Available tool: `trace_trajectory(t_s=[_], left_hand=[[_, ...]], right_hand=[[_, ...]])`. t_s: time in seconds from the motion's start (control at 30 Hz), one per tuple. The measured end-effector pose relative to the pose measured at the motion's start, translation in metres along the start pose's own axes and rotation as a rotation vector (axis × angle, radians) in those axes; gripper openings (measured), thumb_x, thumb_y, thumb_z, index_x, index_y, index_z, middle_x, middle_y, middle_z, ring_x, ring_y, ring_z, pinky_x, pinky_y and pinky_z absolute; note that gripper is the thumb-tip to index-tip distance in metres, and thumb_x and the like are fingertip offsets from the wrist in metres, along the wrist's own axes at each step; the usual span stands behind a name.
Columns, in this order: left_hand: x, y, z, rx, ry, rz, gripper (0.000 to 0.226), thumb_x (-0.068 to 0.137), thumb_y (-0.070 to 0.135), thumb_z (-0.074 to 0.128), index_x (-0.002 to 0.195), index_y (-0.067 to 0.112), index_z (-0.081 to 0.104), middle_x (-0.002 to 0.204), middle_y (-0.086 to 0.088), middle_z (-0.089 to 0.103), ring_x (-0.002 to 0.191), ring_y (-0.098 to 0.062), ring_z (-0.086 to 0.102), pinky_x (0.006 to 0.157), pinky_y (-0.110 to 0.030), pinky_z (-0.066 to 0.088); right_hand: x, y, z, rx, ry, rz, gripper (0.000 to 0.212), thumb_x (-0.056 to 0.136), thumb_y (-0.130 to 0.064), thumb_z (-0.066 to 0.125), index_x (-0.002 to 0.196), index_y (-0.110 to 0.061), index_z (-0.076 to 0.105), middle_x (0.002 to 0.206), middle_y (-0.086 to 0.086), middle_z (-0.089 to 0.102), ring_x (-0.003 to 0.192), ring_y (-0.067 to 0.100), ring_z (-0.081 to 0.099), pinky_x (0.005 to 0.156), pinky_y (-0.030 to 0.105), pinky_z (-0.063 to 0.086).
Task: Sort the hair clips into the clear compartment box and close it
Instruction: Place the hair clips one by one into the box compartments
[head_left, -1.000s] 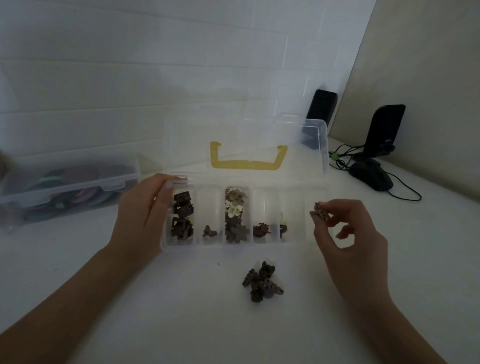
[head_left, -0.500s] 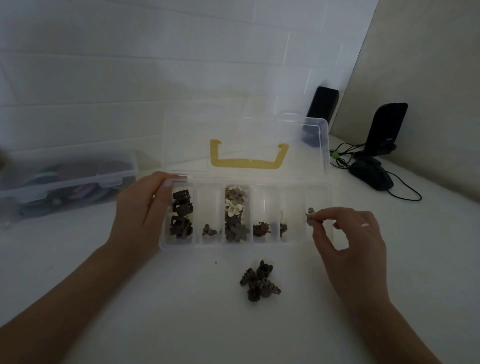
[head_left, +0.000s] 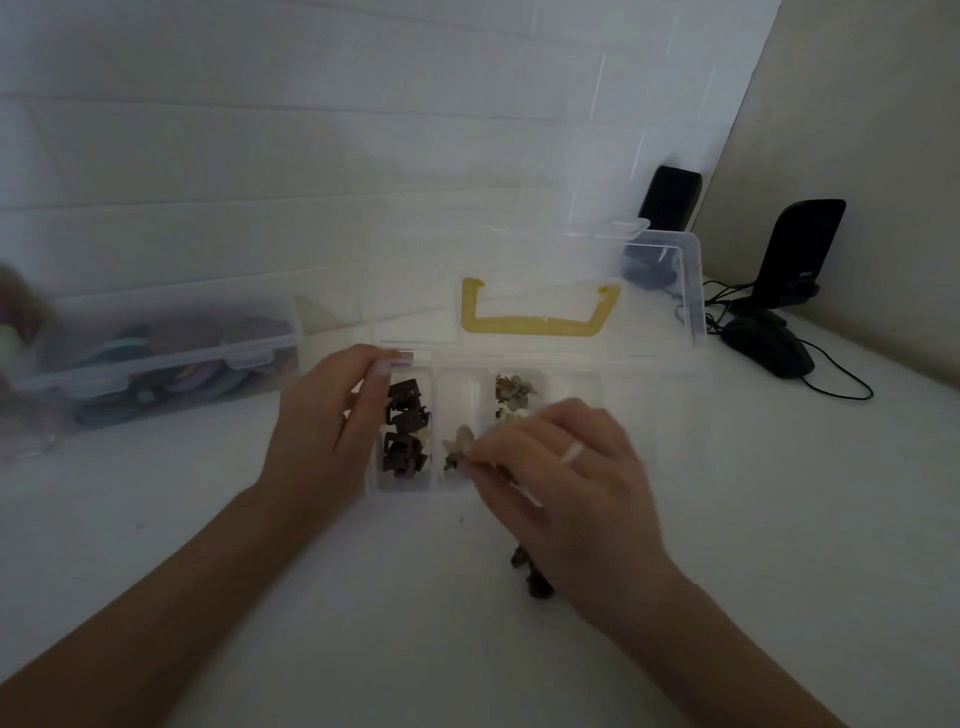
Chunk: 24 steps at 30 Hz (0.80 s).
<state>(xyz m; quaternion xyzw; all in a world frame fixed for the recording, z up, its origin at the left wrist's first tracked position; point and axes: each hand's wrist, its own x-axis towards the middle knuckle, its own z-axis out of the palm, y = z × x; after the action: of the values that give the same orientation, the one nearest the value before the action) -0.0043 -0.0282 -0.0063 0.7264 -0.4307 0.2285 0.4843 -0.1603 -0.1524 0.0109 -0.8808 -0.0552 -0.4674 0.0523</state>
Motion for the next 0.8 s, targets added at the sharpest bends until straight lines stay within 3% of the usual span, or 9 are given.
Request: trace_trajectory(t_s=[0.07,0.17,0.3,0.4,0.5,0.63,0.73,0.8], left_hand=[[0.0,0.001,0.0,-0.007,-0.003,-0.001,0.037,0.095,0.025,0.035,0.099,0.007,0.067,0.093,0.005,0.065,0.089,0.019,0.052,0.073,0.002,0.034],[0.001,0.001,0.0,-0.008,-0.008,-0.005,0.037,0.095,0.026,0.034,0.099,0.008,0.067,0.089,0.006,0.064,0.085,0.018,0.052,0.071,0.001,0.035],[0.003,0.001,0.001,-0.012,-0.001,-0.024,0.038,0.095,0.028,0.034,0.098,0.008,0.067,0.084,0.008,0.061,0.08,0.018,0.051,0.069,0.0,0.035],[0.003,0.001,0.001,-0.011,-0.001,-0.027,0.039,0.095,0.028,0.034,0.098,0.007,0.066,0.082,0.008,0.06,0.074,0.008,0.052,0.069,-0.001,0.034],[0.002,0.001,0.0,-0.021,-0.005,-0.028,0.038,0.095,0.029,0.034,0.098,0.008,0.066,0.083,0.008,0.061,0.079,0.013,0.053,0.07,-0.001,0.035],[0.003,0.003,0.0,-0.028,-0.004,-0.037,0.039,0.095,0.03,0.034,0.097,0.008,0.066,0.083,0.009,0.062,0.08,0.016,0.052,0.07,-0.001,0.034],[0.003,0.003,0.0,-0.026,-0.004,-0.031,0.038,0.095,0.028,0.034,0.097,0.009,0.066,0.081,0.016,0.058,0.08,0.016,0.052,0.07,-0.001,0.034],[0.003,0.002,0.0,-0.031,-0.003,-0.033,0.037,0.095,0.027,0.034,0.098,0.008,0.066,0.082,0.012,0.06,0.078,0.009,0.054,0.07,-0.001,0.034]], right_hand=[[0.003,0.002,0.015,-0.151,-0.097,-0.047,0.003,0.082,-0.021,0.069,0.08,-0.02,0.069,0.088,-0.006,0.068,0.082,0.019,0.057,0.068,0.033,0.04],[0.001,0.012,0.01,-0.058,-0.124,0.051,0.014,0.086,-0.029,0.061,0.089,-0.022,0.073,0.097,-0.003,0.067,0.085,0.016,0.054,0.072,0.034,0.043],[-0.024,0.022,-0.034,0.176,-0.172,0.231,0.019,0.085,-0.043,0.059,0.094,-0.028,0.068,0.087,-0.015,0.057,0.074,-0.003,0.048,0.067,0.011,0.042],[-0.047,0.02,-0.053,0.081,-0.366,0.259,0.025,0.08,-0.057,0.053,0.091,-0.035,0.054,0.074,-0.02,0.049,0.065,-0.006,0.039,0.055,0.004,0.036],[-0.058,0.018,-0.05,-0.013,-0.49,0.217,0.024,0.076,-0.05,0.054,0.096,-0.037,0.052,0.073,-0.025,0.042,0.068,-0.013,0.031,0.059,0.004,0.032],[-0.056,0.017,-0.042,0.039,-0.51,0.277,0.021,0.08,-0.037,0.05,0.1,-0.036,0.056,0.085,-0.021,0.051,0.073,-0.013,0.037,0.066,0.0,0.033],[-0.058,0.018,-0.042,0.084,-0.448,0.327,0.014,0.082,-0.032,0.056,0.096,-0.037,0.058,0.084,-0.021,0.052,0.071,-0.014,0.044,0.066,-0.003,0.033],[-0.057,0.017,-0.042,0.199,-0.346,0.444,0.021,0.08,-0.024,0.069,0.092,-0.037,0.059,0.084,-0.018,0.06,0.067,-0.004,0.055,0.062,0.003,0.039]])
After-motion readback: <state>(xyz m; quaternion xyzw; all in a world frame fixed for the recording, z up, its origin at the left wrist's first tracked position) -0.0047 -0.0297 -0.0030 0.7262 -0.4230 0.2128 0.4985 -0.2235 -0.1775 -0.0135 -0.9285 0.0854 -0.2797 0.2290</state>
